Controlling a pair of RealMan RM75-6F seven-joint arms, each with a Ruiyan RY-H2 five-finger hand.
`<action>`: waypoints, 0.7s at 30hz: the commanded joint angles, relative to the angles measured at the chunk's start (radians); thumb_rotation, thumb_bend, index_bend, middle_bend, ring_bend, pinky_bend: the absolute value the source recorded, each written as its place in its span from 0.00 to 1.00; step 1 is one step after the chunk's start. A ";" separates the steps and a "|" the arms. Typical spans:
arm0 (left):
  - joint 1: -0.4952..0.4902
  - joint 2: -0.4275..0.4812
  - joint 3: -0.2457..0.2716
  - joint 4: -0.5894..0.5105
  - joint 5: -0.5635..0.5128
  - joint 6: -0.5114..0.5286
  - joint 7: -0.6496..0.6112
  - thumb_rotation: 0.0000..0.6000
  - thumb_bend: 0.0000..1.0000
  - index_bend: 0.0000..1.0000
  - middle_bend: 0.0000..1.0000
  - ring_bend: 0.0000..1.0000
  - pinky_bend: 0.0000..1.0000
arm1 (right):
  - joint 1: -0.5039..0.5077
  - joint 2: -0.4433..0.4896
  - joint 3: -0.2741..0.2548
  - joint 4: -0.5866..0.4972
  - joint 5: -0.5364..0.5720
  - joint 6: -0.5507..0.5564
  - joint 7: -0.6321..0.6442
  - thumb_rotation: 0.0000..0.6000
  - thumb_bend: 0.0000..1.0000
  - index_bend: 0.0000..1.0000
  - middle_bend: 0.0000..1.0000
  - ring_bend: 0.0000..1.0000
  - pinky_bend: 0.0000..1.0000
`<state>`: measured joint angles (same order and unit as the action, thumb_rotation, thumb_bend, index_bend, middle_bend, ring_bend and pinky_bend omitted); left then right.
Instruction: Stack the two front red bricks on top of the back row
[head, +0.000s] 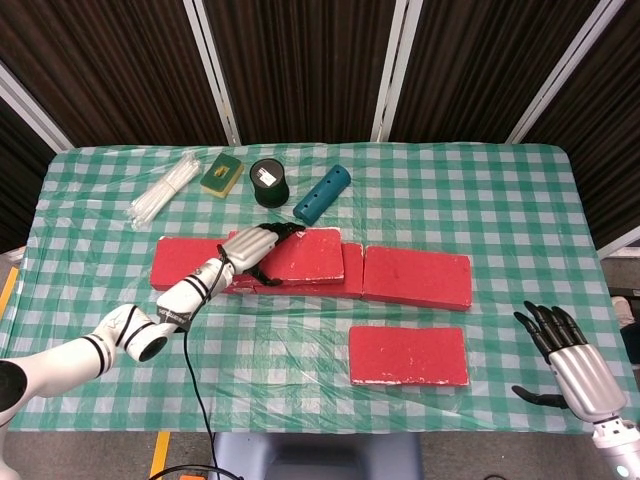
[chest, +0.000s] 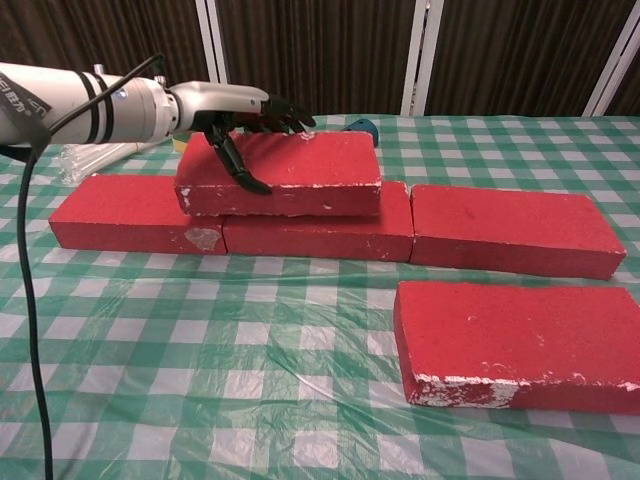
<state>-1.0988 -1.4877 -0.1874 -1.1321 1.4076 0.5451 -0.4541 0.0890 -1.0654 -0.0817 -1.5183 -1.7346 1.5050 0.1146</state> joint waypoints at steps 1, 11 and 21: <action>-0.006 0.003 0.019 0.015 0.043 0.016 -0.050 1.00 0.30 0.00 0.43 0.44 0.61 | -0.002 -0.002 0.000 -0.001 -0.001 0.001 -0.007 0.96 0.08 0.00 0.00 0.00 0.00; -0.013 0.008 0.073 0.061 0.107 0.037 -0.143 1.00 0.30 0.00 0.43 0.44 0.60 | -0.012 -0.004 -0.002 -0.006 -0.002 0.014 -0.020 0.96 0.08 0.00 0.00 0.00 0.00; -0.022 0.024 0.114 0.068 0.135 0.039 -0.231 1.00 0.30 0.00 0.42 0.36 0.48 | -0.014 -0.006 -0.002 -0.006 -0.001 0.009 -0.025 0.96 0.08 0.00 0.00 0.00 0.00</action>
<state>-1.1196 -1.4656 -0.0758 -1.0636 1.5407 0.5837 -0.6832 0.0742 -1.0708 -0.0841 -1.5244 -1.7360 1.5152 0.0899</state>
